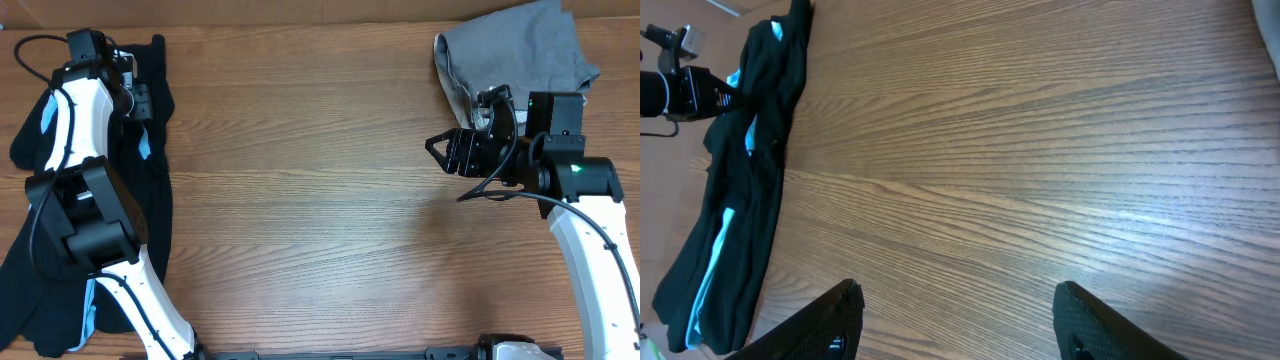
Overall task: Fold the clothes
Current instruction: 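Grasp the black shirt in the pile with the left gripper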
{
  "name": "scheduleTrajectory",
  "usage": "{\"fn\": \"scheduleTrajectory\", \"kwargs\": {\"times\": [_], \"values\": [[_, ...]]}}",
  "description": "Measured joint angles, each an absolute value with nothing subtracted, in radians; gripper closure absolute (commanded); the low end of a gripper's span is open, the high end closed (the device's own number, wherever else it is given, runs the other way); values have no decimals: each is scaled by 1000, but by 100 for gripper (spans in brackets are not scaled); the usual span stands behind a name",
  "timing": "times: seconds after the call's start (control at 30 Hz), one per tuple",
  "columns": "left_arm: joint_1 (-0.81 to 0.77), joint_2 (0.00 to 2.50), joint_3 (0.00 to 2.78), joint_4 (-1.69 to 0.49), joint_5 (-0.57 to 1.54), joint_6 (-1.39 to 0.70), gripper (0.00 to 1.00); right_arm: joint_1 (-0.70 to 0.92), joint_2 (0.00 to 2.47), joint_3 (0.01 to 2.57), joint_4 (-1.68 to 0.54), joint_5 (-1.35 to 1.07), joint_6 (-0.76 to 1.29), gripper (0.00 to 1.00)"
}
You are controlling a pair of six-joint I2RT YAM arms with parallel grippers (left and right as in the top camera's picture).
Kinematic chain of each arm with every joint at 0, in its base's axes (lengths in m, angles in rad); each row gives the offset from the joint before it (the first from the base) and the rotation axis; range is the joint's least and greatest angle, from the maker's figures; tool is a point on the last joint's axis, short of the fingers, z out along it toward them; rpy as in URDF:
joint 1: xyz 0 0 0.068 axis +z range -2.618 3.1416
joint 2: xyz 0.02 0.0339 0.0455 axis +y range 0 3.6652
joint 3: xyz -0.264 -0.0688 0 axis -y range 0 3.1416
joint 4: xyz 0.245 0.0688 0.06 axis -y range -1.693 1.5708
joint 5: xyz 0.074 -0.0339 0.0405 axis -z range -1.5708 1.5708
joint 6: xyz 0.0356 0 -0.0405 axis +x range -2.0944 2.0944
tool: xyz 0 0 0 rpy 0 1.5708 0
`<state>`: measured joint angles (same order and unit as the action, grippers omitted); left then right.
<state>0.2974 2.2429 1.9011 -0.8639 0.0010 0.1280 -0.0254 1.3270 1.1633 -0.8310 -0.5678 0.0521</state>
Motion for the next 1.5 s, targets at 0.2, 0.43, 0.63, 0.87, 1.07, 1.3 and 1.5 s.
{"fn": "scheduleTrajectory", "kwargs": {"times": [0.2, 0.43, 0.63, 0.87, 1.07, 1.3, 1.5], "values": [[297, 2243, 1901, -851, 2, 107, 41, -25, 1327, 1163, -833, -568, 52, 36], [297, 2245, 1901, -818, 2, 108, 57, -25, 1327, 1163, -835, -565, 52, 36], [297, 2247, 1901, -799, 2, 107, 57, -25, 1327, 1163, -836, -565, 52, 36], [297, 2249, 1900, -765, 2, 107, 57, -25, 1327, 1163, -838, -565, 52, 36], [297, 2249, 1897, -758, 2, 107, 68, -25, 1327, 1163, -837, -564, 52, 36], [297, 2288, 1897, -755, 6, 108, 64, -25, 1327, 1163, -838, -564, 52, 36], [297, 2324, 1893, -757, 10, 107, 85, -25, 1327, 1163, -838, -564, 51, 36]]}}
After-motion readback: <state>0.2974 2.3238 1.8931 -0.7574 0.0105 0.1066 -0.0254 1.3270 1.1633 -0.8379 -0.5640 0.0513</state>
